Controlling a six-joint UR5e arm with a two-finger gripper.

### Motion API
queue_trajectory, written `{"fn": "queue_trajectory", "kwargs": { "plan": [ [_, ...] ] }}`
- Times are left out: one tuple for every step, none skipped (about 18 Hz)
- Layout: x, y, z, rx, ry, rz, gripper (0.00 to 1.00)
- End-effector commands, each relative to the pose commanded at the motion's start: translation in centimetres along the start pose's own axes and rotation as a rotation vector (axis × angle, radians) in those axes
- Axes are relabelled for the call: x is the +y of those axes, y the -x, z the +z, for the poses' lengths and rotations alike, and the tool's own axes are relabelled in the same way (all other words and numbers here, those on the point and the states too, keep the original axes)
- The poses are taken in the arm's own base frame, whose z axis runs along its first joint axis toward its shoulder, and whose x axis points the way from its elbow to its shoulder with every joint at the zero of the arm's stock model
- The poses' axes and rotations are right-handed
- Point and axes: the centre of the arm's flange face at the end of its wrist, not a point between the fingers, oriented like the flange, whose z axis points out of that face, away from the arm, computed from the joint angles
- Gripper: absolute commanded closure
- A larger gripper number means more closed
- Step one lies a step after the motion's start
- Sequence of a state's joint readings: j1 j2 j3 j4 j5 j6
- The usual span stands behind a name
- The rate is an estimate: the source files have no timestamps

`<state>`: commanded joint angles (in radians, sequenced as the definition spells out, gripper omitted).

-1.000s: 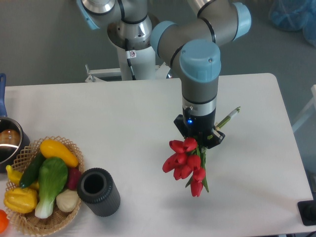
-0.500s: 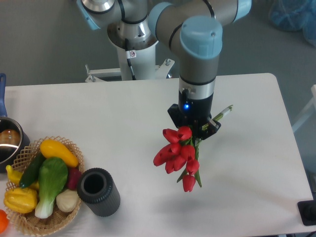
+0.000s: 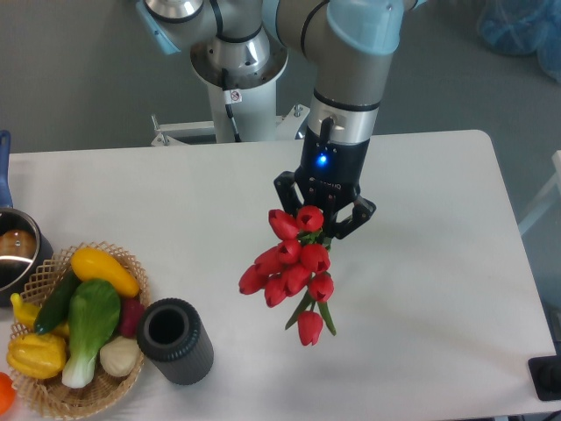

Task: Insert the flowers into the vase
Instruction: 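Carry the tulip bunch toward the black vase, stems pointing down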

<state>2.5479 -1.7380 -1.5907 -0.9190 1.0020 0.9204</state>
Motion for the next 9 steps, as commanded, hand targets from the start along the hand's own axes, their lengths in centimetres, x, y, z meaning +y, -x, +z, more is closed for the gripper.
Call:
{"fn": "queue_trajectory", "kwargs": {
  "plan": [
    [-0.2,-0.2,0.0,0.017,-0.031,0.003,1.0],
    [-0.6,-0.4,0.0,0.041,-0.068,0.004,1.0],
    [-0.9,-0.6,0.0,0.07,-0.106,0.004,1.0],
    [-1.2,-0.8,-0.1,0.09,-0.138,0.007,1.0],
    [-1.6,-1.1,-0.2,0.1,-0.16,0.015,1.0],
    [-1.8,-1.3,-0.3,0.108,-0.177,0.018,1.0],
    [-2.1,-1.5,-0.4,0.122,-0.2,0.024,1.0],
    [-2.4,-1.7,-0.4,0.143,-0.225,0.026,1.0],
    [-2.7,-1.9,-0.5,0.162,-0.253,0.033,1.0]
  ]
}}
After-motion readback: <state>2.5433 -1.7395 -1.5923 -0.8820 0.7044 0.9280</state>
